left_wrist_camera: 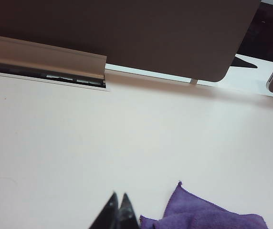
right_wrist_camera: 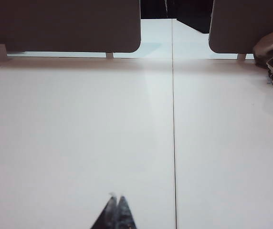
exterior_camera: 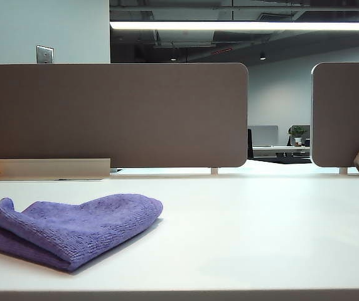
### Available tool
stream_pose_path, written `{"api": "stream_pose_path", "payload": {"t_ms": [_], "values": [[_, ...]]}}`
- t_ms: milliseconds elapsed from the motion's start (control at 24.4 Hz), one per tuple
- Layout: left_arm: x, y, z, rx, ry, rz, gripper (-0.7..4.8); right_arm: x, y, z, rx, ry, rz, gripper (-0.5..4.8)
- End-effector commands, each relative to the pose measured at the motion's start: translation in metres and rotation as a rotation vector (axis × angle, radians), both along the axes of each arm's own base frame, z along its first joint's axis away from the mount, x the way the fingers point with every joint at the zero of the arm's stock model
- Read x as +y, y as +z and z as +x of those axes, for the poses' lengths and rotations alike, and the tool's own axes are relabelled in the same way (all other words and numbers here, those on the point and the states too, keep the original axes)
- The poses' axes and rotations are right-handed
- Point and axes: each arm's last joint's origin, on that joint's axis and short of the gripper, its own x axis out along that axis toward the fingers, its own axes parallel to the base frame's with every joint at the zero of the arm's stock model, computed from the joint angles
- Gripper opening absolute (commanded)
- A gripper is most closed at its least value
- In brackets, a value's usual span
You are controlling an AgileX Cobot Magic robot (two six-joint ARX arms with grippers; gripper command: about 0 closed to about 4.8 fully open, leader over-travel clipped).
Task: Fold the bottom of the cloth upward, then fold it vertically to form a square shape.
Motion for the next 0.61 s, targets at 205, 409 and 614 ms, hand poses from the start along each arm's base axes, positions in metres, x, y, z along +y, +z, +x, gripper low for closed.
{"api": "stream_pose_path", "payload": {"t_ms": [205, 409, 614], "values": [[0.0001, 0.0023, 0.0, -0.016, 0.001, 0.002, -0.02, -0.0009, -0.0116, -0.0007, 0.102, -0.025, -0.021, 0.04], [0.0001, 0.0023, 0.0, -0.016, 0.001, 0.002, -0.02, -0.0009, -0.0117, -0.0007, 0.102, -0.025, -0.021, 0.04], [0.0001, 0.0023, 0.0, -0.016, 0.001, 0.002, -0.02, -0.0009, -0.0117, -0.0007, 0.102, -0.025, -0.021, 0.04]]}}
